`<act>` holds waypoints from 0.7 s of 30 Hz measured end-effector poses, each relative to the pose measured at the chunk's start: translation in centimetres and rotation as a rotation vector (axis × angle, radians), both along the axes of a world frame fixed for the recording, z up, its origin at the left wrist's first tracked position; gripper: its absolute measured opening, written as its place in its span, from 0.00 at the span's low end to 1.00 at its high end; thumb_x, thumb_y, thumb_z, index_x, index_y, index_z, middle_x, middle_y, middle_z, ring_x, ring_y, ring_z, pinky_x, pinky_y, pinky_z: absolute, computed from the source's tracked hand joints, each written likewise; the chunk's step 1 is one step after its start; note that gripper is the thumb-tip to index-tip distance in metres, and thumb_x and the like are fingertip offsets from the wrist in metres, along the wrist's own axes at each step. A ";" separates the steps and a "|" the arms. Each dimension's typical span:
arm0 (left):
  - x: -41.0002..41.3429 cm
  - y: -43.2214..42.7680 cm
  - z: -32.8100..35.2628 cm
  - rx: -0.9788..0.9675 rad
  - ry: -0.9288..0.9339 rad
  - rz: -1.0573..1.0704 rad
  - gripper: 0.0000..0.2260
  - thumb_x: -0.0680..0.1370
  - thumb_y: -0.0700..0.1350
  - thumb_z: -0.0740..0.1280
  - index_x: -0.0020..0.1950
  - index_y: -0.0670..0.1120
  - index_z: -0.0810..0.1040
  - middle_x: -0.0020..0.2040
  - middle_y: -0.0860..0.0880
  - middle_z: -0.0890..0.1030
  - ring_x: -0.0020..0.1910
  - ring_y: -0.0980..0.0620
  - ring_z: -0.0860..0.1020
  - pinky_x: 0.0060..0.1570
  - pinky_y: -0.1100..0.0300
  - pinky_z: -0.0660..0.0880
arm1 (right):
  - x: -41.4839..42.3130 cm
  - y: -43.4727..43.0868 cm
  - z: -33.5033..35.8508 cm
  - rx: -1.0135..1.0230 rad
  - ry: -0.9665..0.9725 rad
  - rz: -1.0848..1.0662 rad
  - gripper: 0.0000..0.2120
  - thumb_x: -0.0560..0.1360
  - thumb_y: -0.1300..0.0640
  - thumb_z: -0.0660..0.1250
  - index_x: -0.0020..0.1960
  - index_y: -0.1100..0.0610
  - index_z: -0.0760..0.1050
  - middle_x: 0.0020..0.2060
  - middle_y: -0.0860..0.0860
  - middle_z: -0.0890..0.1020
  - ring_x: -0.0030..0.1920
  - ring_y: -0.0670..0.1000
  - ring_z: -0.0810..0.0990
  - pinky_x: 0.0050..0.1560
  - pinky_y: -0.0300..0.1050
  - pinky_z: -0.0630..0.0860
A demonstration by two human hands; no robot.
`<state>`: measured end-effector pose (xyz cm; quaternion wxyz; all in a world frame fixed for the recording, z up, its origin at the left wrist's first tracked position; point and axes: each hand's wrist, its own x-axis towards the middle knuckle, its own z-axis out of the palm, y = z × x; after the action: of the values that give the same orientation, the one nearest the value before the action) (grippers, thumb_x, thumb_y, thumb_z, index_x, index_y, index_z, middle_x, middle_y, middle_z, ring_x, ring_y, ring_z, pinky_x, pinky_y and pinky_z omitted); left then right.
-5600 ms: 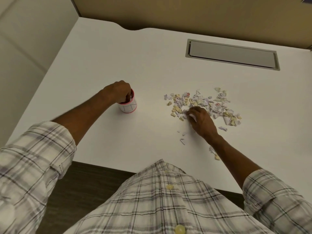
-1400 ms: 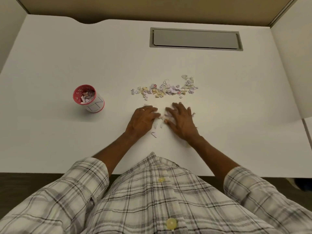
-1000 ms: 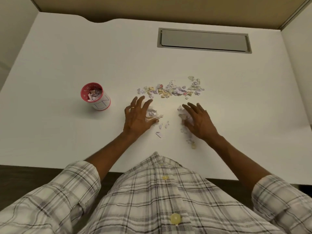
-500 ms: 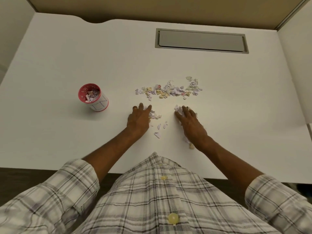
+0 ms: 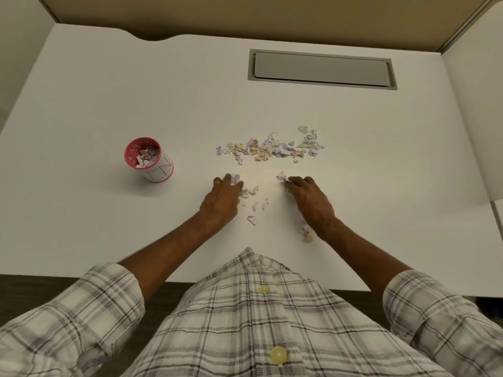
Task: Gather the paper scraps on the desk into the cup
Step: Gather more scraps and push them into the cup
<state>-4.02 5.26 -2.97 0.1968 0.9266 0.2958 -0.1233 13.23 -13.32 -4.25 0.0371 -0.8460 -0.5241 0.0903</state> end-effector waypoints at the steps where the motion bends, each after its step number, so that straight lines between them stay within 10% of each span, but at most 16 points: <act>1: -0.1 0.0 0.0 0.017 0.003 -0.016 0.25 0.81 0.41 0.61 0.78 0.46 0.61 0.78 0.43 0.59 0.75 0.41 0.59 0.72 0.49 0.66 | 0.1 0.0 0.0 0.005 0.003 0.000 0.24 0.76 0.72 0.65 0.71 0.61 0.73 0.69 0.58 0.76 0.62 0.60 0.75 0.54 0.56 0.81; 9: -1.3 0.4 -0.2 0.060 -0.033 -0.086 0.29 0.76 0.36 0.59 0.78 0.39 0.59 0.78 0.43 0.58 0.75 0.42 0.59 0.73 0.51 0.64 | 0.3 -0.1 -0.5 0.040 0.005 -0.009 0.23 0.76 0.71 0.67 0.70 0.60 0.75 0.68 0.57 0.78 0.62 0.59 0.77 0.54 0.52 0.81; 16: -3.7 0.8 0.2 0.158 -0.417 -0.219 0.18 0.66 0.23 0.71 0.56 0.31 0.80 0.53 0.34 0.82 0.49 0.33 0.81 0.33 0.46 0.81 | 0.5 -0.4 -0.8 0.084 -0.014 0.005 0.21 0.77 0.70 0.67 0.69 0.60 0.75 0.67 0.57 0.79 0.59 0.60 0.78 0.52 0.52 0.82; 21: -3.9 2.3 0.1 0.029 -0.461 -0.179 0.13 0.73 0.28 0.68 0.57 0.33 0.82 0.54 0.35 0.82 0.54 0.34 0.80 0.51 0.44 0.79 | 0.6 -0.5 -1.1 0.105 -0.018 0.008 0.20 0.79 0.68 0.66 0.70 0.59 0.75 0.68 0.56 0.78 0.60 0.59 0.78 0.53 0.53 0.81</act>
<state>-7.94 7.51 -2.83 0.2339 0.9555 0.1617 0.0786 13.85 -13.81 -5.33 0.0766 -0.8417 -0.5316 0.0554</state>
